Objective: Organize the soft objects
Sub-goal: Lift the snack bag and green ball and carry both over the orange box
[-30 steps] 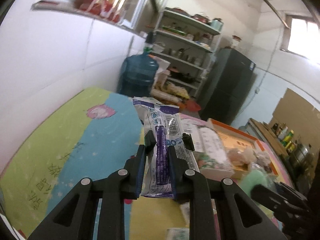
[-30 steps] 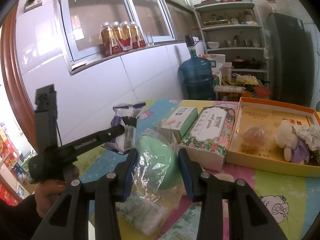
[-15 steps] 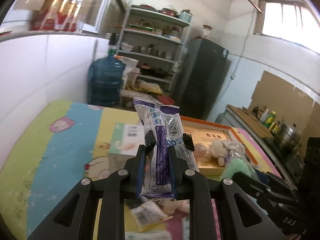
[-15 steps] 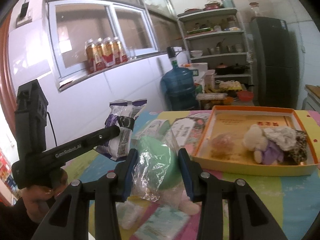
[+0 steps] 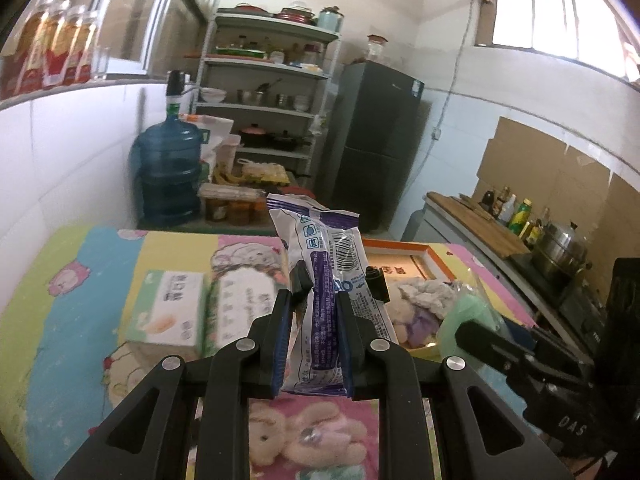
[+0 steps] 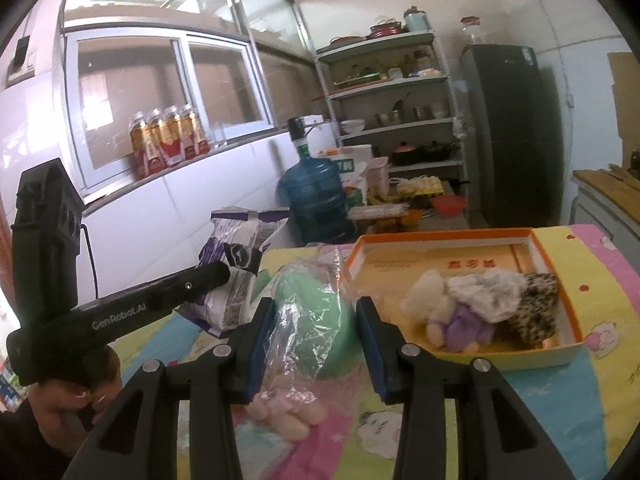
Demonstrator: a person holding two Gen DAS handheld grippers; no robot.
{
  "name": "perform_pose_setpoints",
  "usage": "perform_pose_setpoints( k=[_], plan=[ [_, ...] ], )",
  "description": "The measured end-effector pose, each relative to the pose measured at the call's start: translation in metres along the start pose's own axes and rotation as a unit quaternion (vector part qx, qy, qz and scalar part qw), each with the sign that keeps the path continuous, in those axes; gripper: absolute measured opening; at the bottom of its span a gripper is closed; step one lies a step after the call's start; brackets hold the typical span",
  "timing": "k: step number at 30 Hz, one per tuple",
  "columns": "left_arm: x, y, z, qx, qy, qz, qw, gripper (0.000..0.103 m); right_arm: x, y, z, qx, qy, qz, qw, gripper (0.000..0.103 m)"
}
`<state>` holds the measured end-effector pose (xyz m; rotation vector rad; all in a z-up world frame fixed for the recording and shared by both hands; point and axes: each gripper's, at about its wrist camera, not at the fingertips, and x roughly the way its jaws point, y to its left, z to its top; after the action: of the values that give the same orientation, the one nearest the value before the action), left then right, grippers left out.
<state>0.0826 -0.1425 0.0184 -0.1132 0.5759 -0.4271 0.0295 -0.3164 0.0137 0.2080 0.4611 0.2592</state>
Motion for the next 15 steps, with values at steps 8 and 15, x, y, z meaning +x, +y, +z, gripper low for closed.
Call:
perform_pose_setpoints(
  k=[8,15],
  plan=[
    [0.036,-0.028,0.014,0.023,0.013,0.014,0.9996,0.022,-0.001,-0.042,0.02,0.005,-0.017,-0.025,1.0,0.042],
    [0.072,-0.048,0.028,0.033,0.03,0.025,0.9987,0.022,0.006,-0.075,0.035,0.011,-0.018,-0.04,0.999,0.042]
  ],
)
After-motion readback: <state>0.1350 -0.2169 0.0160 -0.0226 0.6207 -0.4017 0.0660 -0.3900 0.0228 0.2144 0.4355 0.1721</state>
